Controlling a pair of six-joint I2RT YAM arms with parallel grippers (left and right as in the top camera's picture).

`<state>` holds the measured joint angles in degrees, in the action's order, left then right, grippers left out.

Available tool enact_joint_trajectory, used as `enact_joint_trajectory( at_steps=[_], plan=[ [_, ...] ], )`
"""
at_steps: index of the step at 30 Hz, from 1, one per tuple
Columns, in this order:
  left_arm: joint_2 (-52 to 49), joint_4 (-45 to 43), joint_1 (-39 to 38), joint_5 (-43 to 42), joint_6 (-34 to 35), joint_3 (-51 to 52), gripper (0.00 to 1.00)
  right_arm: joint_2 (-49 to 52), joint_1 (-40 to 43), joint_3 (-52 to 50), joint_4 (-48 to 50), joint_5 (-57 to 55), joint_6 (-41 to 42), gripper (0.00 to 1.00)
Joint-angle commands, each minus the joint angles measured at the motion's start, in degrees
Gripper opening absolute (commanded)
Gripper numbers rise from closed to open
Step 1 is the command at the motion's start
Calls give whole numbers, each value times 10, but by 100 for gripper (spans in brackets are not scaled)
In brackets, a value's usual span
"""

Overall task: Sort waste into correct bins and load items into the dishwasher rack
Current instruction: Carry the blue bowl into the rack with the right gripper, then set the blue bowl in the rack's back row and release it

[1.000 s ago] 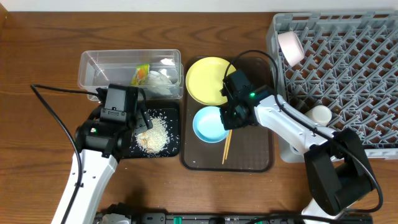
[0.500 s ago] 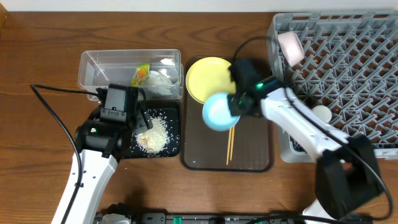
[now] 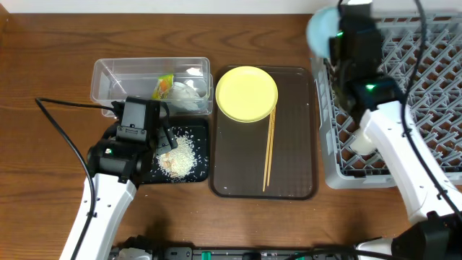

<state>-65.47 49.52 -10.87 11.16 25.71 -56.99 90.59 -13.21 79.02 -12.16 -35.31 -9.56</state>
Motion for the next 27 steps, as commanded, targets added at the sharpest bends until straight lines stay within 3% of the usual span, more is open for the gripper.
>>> enact_joint_trajectory(
  at_steps=[1,8,13,20,27],
  plan=[
    [0,-2,3,14,6,-2,86,12,39,6,60,-84,-139,1],
    [0,-6,3,14,6,-2,86,65,110,6,180,-82,-231,1],
    [0,-5,3,14,5,-2,86,124,143,6,254,-83,-245,1],
    [0,-5,3,14,5,-2,86,196,164,6,305,-82,-263,1],
    [0,-5,3,14,5,-2,86,260,167,6,339,-103,-360,1]
  ],
)
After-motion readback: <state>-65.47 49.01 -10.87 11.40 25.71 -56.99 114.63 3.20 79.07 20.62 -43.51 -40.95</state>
